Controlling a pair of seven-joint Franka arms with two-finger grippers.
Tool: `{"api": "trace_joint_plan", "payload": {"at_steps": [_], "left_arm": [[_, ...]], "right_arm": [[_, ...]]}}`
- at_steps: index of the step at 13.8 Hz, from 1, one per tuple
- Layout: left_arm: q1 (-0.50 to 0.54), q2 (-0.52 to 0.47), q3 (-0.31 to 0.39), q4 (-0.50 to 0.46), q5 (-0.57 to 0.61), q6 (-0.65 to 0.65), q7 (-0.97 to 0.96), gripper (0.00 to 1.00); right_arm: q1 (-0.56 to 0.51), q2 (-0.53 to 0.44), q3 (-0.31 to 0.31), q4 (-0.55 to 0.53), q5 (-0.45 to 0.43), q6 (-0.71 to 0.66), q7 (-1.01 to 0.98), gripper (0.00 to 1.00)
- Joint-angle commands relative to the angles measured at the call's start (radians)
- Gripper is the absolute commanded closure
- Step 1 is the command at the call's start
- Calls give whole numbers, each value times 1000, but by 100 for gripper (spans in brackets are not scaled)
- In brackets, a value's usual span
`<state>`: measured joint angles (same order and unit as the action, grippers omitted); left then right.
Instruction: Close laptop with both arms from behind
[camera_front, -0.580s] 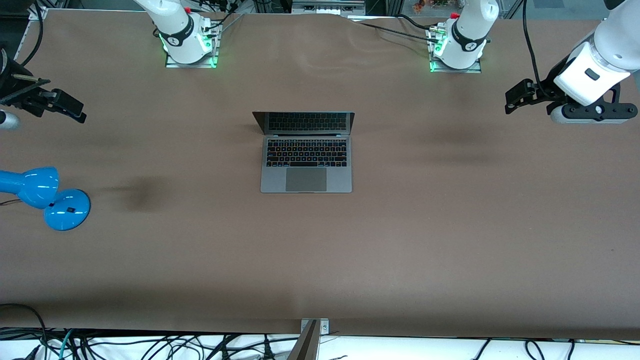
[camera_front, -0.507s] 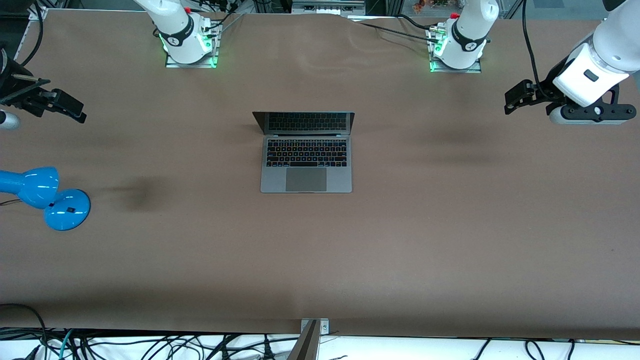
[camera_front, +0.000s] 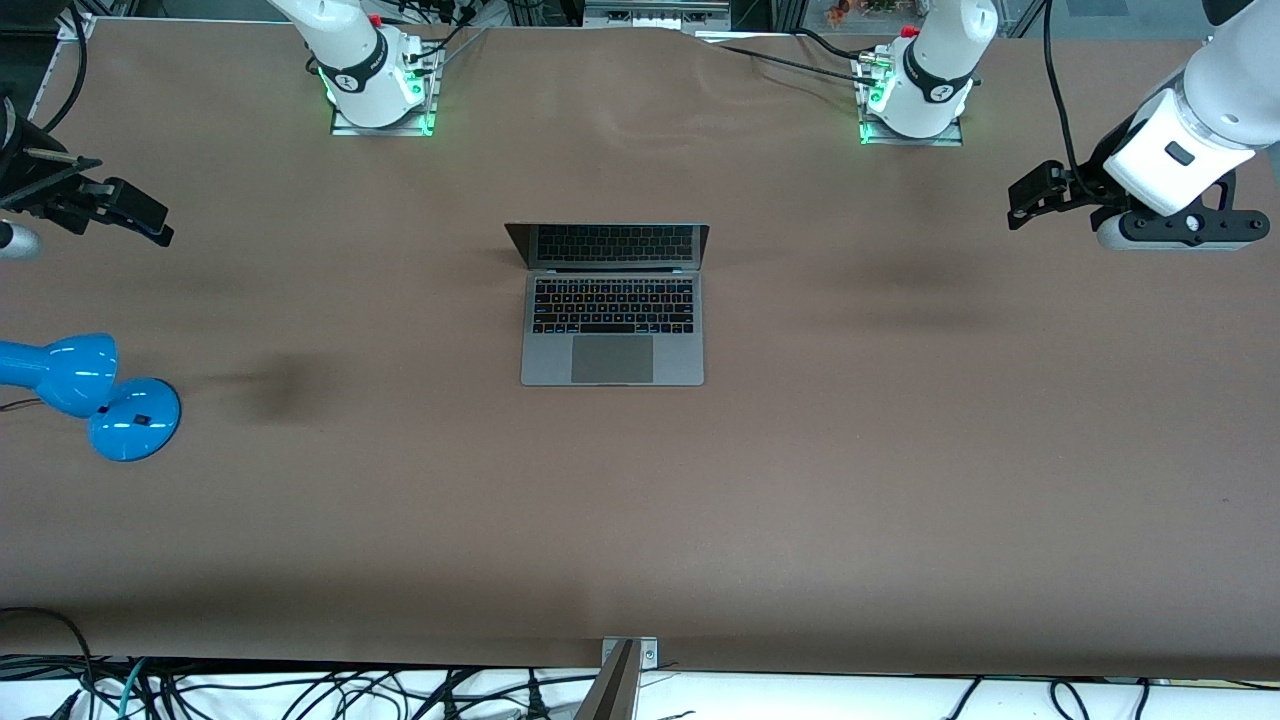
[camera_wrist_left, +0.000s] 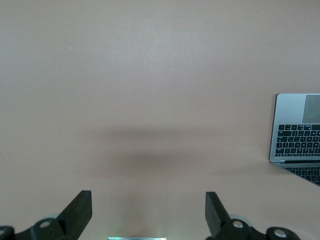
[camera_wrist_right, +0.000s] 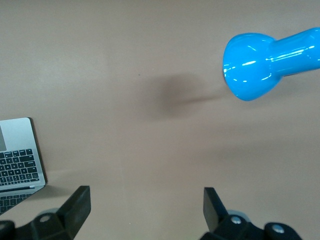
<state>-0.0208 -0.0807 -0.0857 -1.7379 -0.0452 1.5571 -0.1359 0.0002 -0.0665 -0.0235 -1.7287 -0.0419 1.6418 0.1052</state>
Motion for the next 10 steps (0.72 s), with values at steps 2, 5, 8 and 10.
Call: {"api": "trace_joint_plan", "payload": {"at_steps": [2,5,8,10], "left_arm": [[7,-4,-5,-8,-76,-32,12,0],[4,-2,-9,-19,-90,-34,12,0],[-2,10,-31,-26,-114,-35,-2,0],[-1,19,-48,-26,-137,-34,-7,0]], "right_arm": [[4,-9,-6,-5,11,6,-10,0],[4,-10,-4,-5,13,4,-31,0],[4,-9,-4,-5,14,3,-50,0],[4,-9,-4,-5,13,4,-62,0]]}}
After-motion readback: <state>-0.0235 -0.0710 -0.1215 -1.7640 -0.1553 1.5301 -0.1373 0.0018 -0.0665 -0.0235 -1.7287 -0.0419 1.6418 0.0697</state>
